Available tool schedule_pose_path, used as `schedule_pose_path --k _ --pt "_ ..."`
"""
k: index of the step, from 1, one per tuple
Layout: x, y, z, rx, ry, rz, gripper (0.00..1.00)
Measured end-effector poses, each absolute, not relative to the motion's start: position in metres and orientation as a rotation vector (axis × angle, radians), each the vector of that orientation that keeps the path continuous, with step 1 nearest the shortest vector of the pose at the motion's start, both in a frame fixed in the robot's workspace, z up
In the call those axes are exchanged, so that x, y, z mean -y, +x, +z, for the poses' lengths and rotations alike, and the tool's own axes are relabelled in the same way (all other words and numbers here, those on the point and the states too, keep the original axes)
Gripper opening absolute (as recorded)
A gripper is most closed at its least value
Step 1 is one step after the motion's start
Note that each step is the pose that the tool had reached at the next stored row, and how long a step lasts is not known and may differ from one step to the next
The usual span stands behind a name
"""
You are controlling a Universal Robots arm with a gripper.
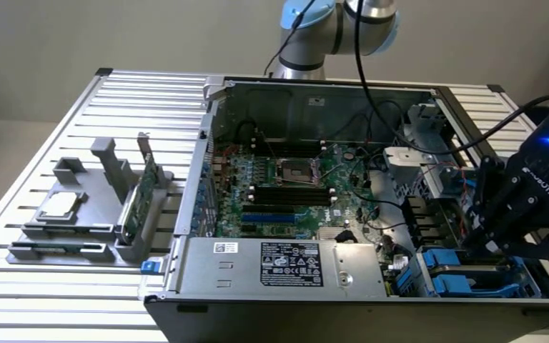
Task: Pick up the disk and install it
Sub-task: 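Insert the second disk wire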
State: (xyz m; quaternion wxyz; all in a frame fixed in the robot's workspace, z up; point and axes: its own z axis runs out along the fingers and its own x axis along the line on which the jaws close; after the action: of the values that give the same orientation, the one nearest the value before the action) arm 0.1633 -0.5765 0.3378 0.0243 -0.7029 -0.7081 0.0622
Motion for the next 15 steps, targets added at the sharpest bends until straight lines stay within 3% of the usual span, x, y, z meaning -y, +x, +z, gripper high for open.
schedule_pose_path --k 8,10,11,15 --pt "0.5797 0.1633 0.3357 2.191 -2.174 0.191 0.16" --pt "0.5798 0.1633 0.3355 2.191 -2.174 0.191 0.18" --pt "0.5799 0.1632 0.3358 2.191 -2.174 0.191 0.25" --pt "0.58 0.162 0.3412 2.191 -2.174 0.191 0.25"
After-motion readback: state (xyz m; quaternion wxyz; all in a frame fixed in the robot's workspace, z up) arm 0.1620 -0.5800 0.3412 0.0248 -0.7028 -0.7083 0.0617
